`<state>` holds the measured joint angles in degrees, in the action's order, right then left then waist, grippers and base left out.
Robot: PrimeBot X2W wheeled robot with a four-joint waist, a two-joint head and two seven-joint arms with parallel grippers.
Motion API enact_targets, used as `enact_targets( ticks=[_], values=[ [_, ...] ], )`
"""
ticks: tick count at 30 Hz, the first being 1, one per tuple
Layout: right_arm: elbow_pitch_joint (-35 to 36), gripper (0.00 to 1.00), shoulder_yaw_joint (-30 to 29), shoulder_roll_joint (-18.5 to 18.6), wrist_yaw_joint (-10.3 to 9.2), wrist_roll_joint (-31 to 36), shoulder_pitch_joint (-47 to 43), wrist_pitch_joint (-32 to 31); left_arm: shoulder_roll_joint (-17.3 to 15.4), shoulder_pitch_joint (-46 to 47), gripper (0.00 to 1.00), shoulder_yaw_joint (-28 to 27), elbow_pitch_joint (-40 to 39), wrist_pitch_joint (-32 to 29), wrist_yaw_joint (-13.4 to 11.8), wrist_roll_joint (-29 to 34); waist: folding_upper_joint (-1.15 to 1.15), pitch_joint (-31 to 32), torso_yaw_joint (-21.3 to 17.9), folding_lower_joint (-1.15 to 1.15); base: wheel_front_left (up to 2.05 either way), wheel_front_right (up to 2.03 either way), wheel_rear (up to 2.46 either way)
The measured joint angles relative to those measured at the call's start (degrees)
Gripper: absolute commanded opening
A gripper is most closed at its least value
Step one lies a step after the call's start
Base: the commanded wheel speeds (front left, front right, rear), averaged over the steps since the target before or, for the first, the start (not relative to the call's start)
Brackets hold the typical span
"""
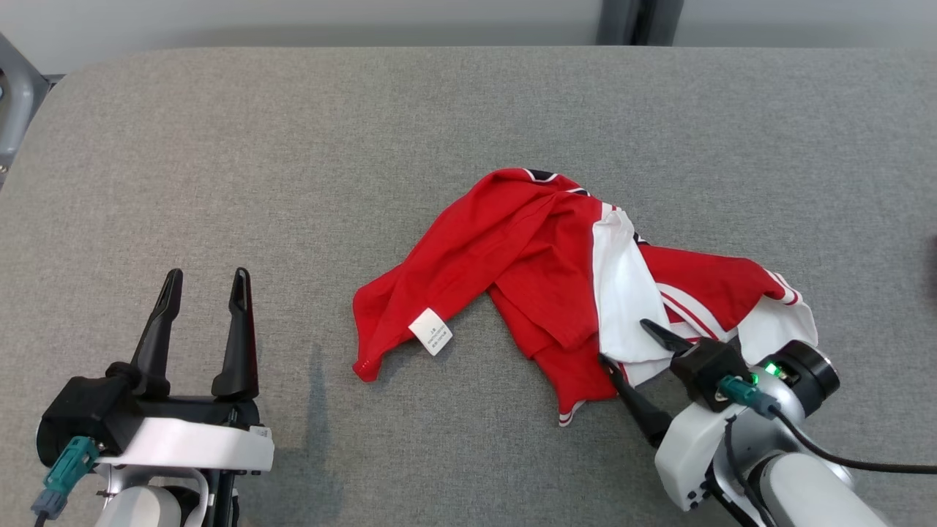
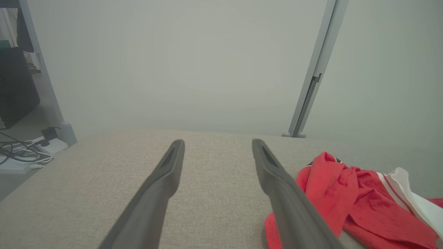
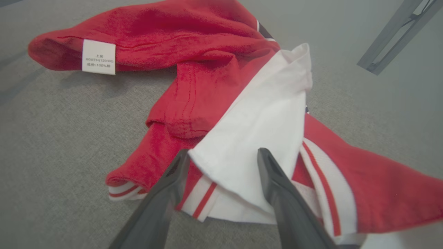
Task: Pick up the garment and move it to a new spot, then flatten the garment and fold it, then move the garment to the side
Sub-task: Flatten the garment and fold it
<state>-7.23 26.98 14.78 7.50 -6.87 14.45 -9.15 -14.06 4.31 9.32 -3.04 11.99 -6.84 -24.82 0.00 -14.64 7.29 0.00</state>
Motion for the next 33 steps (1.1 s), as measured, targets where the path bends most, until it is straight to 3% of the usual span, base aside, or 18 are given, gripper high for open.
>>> enact_targets(
  ticks=[1,2,3,10,16,21,33],
  values=[
    [-0.4,0.5,-0.7,-0.2,0.01,0.4,0.3,0.2,0.1,0.2,1.0,0.1,0.2,0.2,0.2,0.0,0.0,-0.3,0.2,0.0,0.0,0.0,0.0],
    [-0.5,0.31,-1.9,-0.6,0.0,0.5,0.5,0.8,0.1,0.4,1.0,0.1,0.4,0.2,0.2,-0.1,0.0,-0.5,0.3,0.0,0.0,0.0,0.0],
    [-0.5,0.0,-2.8,-1.0,0.0,0.4,0.6,1.2,0.1,0.6,1.0,0.1,0.6,0.4,0.2,-0.1,0.0,-0.7,0.4,0.0,0.0,0.0,0.0],
    [5.1,0.0,-13.1,-3.2,0.0,-2.2,-1.0,5.7,0.3,1.4,1.0,0.0,1.5,1.1,0.3,-0.2,0.0,-1.1,-0.2,0.0,0.0,0.0,0.0],
    [11.2,0.0,-20.6,-2.8,0.0,-2.0,-1.8,6.1,0.3,1.6,1.0,-0.1,2.0,1.4,0.3,-0.2,0.0,-0.9,-0.8,0.0,0.0,0.0,0.0],
    [14.2,0.0,-18.1,-1.3,0.0,-1.9,-2.9,4.2,0.5,1.9,1.0,0.1,2.4,1.7,0.5,-0.3,0.0,-0.7,-0.9,0.0,0.0,0.0,0.0],
    [14.3,0.0,-19.3,-5.5,0.0,-3.9,-5.6,7.6,-0.2,1.9,1.0,0.5,3.2,1.6,0.7,-0.4,0.0,1.3,-2.2,0.0,0.0,0.0,0.0]
  ],
)
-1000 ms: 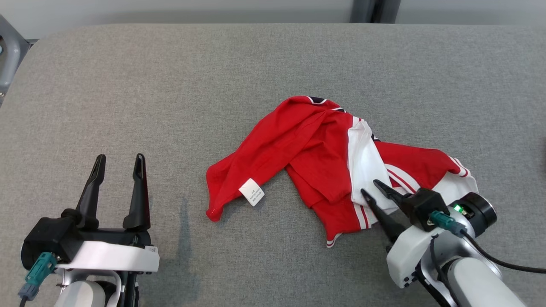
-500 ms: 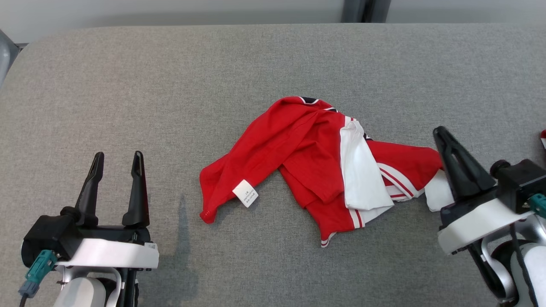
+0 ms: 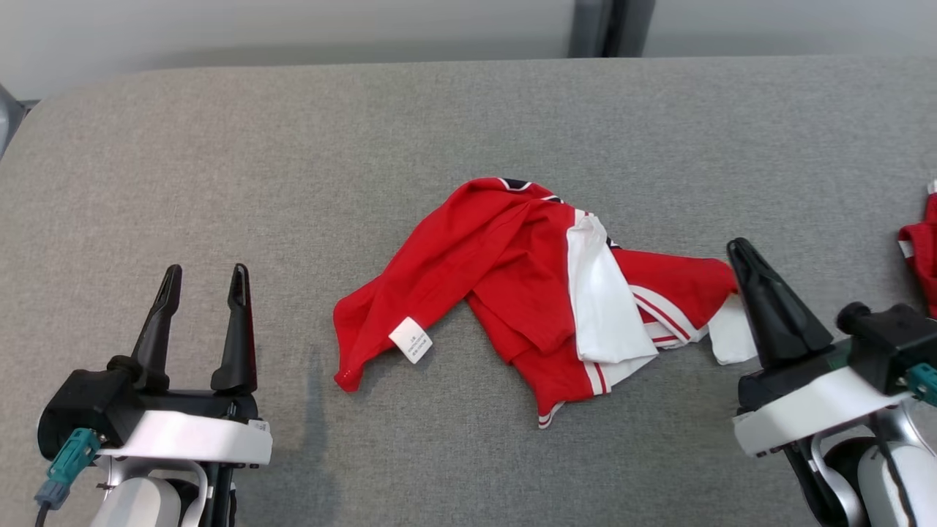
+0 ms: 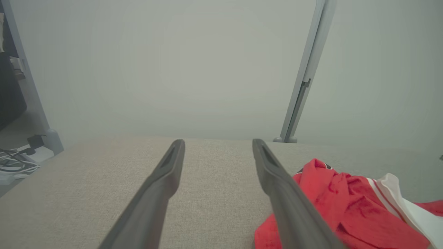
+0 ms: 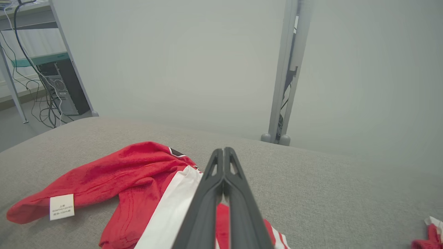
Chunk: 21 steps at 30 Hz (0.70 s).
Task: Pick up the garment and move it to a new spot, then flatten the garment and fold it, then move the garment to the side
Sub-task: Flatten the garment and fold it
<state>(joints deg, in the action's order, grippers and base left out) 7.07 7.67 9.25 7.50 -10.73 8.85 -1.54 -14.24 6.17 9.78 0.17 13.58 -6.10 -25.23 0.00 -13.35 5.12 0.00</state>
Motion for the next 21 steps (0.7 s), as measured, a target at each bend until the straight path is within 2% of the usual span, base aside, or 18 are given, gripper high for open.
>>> enact_targets(
  ticks=[1,2,3,10,21],
  values=[
    [0.0,0.02,-0.6,-0.4,0.0,-0.3,-0.1,0.7,-0.1,0.0,1.0,0.1,0.0,-0.1,0.0,0.0,0.0,0.3,-0.2,0.0,0.0,0.0,0.0],
    [0.2,0.6,-1.5,-0.8,0.0,-0.4,-0.2,1.1,-0.2,-0.1,1.0,0.2,-0.1,-0.4,0.0,0.0,0.0,0.7,-0.5,0.0,0.0,0.0,0.0],
    [0.4,1.0,-2.4,-1.3,0.0,-0.5,-0.5,1.5,-0.4,-0.2,1.0,0.2,-0.1,-0.5,0.0,0.1,0.0,1.0,-0.8,0.0,0.0,0.0,0.0],
    [0.8,1.0,-7.2,-2.1,0.0,-2.3,-3.4,2.2,-1.6,-2.3,1.0,0.5,-0.7,-2.0,-0.3,0.1,0.0,4.3,-2.9,0.0,0.0,0.0,0.0],
    [2.2,1.0,-8.2,-2.1,0.0,-3.8,-10.4,0.0,-2.8,-7.9,1.0,1.4,-2.7,-4.8,-1.0,0.0,0.0,9.2,-5.1,0.0,0.0,0.0,0.0]
  ],
)
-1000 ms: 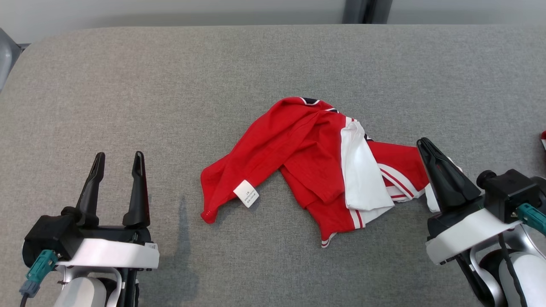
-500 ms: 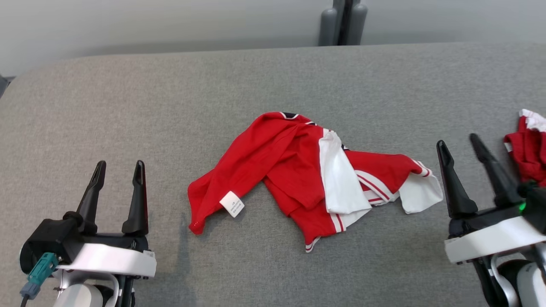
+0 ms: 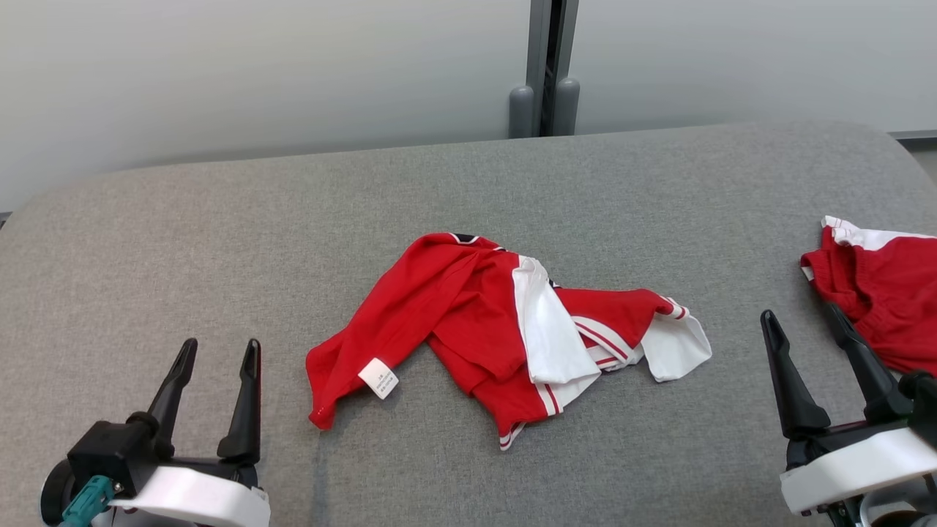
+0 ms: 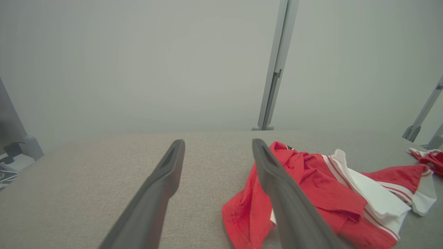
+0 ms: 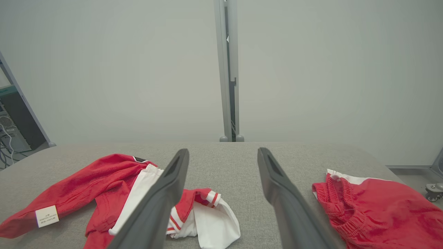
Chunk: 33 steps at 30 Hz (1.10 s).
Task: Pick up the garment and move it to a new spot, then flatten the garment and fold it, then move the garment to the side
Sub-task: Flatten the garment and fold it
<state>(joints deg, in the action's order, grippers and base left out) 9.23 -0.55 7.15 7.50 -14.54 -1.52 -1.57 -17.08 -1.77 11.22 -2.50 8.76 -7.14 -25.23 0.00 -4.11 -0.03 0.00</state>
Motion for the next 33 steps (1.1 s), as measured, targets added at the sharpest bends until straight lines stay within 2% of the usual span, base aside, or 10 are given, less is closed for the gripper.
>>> enact_targets(
  ticks=[11,26,30,33],
  values=[
    [1.2,1.0,-0.1,-0.3,0.0,0.0,-2.0,-1.4,-0.4,-2.7,1.0,-0.6,-0.5,-0.7,-1.3,-1.0,0.0,1.8,0.0,0.0,0.0,0.0,0.0],
    [0.4,1.0,0.8,-0.6,0.0,-0.1,-1.9,-1.4,-0.9,-2.4,1.0,-0.7,-0.3,-0.7,-1.5,-1.2,0.0,1.6,0.6,0.0,0.0,0.0,0.0],
    [0.2,1.0,2.0,0.8,0.0,0.3,-1.3,-1.7,-1.0,-2.0,1.0,-0.5,-0.3,-0.7,-1.5,-1.2,0.0,1.5,1.3,0.0,0.0,0.0,0.0],
    [-0.3,1.0,6.2,3.4,-0.01,1.9,1.1,-3.9,-1.0,-0.6,1.0,-0.2,-0.6,-0.7,-1.5,-1.2,0.0,0.7,2.0,0.0,0.0,0.0,0.0]
  ],
)
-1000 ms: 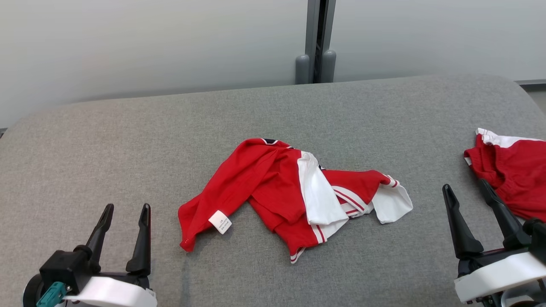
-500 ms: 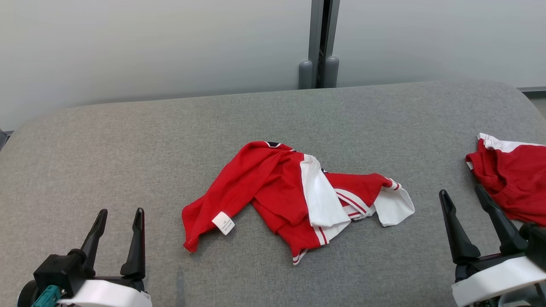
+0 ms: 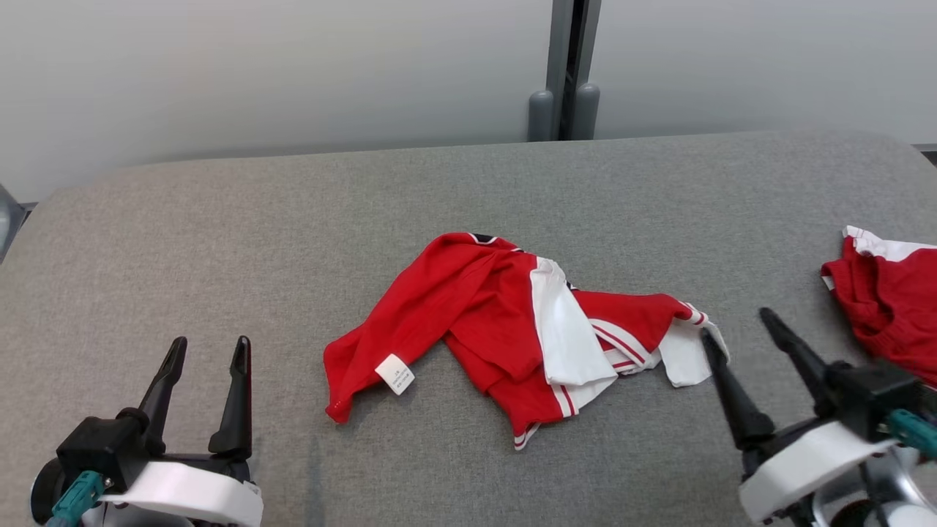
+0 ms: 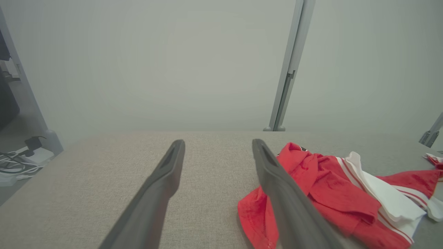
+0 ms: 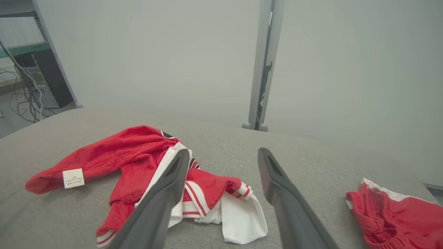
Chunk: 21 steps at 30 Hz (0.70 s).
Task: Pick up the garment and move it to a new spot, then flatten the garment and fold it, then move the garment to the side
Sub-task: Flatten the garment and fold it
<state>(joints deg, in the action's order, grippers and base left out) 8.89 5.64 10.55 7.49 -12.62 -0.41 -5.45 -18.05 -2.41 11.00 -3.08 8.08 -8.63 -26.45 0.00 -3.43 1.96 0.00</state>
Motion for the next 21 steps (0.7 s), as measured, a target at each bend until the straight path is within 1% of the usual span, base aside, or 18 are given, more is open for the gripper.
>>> enact_targets(
  ticks=[3,7,11,15,21],
  values=[
    [-1.7,1.0,6.6,2.7,0.01,1.1,2.9,-2.9,0.1,1.0,1.0,0.4,-0.1,0.3,0.2,0.0,0.0,-1.3,1.0,0.0,0.0,0.0,0.0],
    [-6.1,1.0,15.8,6.0,0.02,0.5,7.1,-5.7,1.2,2.7,1.0,1.3,0.8,0.8,0.6,0.0,0.0,-3.3,2.9,0.0,0.0,0.0,0.0],
    [-9.9,1.0,23.0,8.2,0.02,0.0,11.3,-7.0,2.4,4.5,1.0,2.5,2.2,1.8,1.4,-0.2,0.0,-5.4,5.0,0.0,0.0,0.0,0.0],
    [-13.5,1.0,26.3,9.7,0.02,0.6,14.4,-7.3,3.1,6.1,1.0,3.3,3.9,2.8,2.3,-0.3,0.0,-7.5,7.0,0.0,0.0,0.0,0.0],
    [-16.8,1.0,26.5,10.6,0.01,3.3,17.0,-7.0,3.7,8.0,1.0,3.7,5.6,3.8,3.1,-0.3,0.0,-9.8,8.7,0.0,0.0,0.0,0.0]
  ],
)
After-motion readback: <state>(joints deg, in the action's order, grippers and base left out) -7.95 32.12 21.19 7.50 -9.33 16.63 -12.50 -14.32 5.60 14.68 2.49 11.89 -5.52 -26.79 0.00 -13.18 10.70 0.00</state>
